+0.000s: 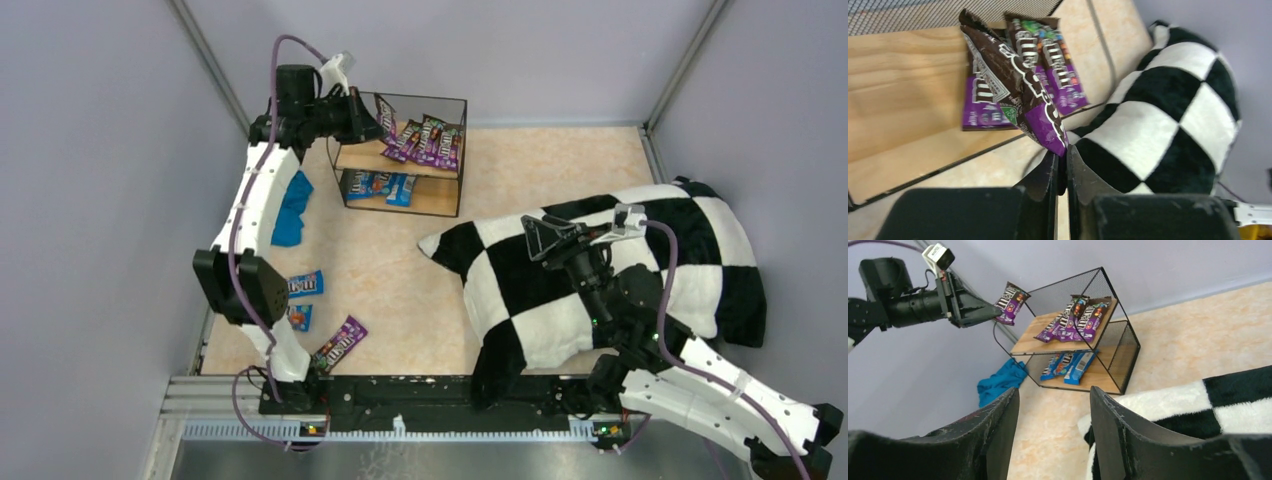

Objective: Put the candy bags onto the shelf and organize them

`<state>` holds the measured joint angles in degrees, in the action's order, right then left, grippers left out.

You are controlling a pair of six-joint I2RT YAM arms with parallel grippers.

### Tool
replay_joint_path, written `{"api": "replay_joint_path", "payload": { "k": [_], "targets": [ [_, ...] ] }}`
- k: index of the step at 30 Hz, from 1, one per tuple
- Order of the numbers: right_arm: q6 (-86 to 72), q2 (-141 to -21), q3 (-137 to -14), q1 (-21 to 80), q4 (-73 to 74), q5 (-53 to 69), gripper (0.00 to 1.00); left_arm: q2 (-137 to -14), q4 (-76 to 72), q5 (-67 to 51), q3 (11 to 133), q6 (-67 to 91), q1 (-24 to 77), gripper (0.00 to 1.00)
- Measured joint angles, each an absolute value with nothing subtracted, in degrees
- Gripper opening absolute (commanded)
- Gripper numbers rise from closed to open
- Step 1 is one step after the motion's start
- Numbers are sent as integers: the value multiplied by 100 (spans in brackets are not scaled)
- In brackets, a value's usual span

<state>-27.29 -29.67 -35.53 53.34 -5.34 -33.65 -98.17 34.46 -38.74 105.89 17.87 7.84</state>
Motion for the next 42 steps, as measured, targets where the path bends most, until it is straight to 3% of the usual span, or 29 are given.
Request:
{"api": "replay_joint_path", "payload": {
  "k": [9, 25, 28, 34, 42],
  "targets": [
    [-2344, -3544, -3656, 5334, -674, -3424, 59, -11277, 4397, -3345, 11850, 639, 740, 0],
    [-2145, -4001, -3656, 5334, -891, -3286, 63, -11926, 4683, -3844, 12040, 178, 318, 0],
    [-2147, -4025, -3656, 5334, -921, -3275, 63, -12007, 4681, -3994, 12044, 196, 259, 8],
    [-2147, -4029, -3656, 5334, -980, -3242, 64, -12053, 4681, -4112, 12073, 329, 180, 42],
    [-2150, -4117, -3656, 5334, -1002, -3212, 65, -12053, 4657, -4108, 12062, 735, 150, 57]
  ]
}}
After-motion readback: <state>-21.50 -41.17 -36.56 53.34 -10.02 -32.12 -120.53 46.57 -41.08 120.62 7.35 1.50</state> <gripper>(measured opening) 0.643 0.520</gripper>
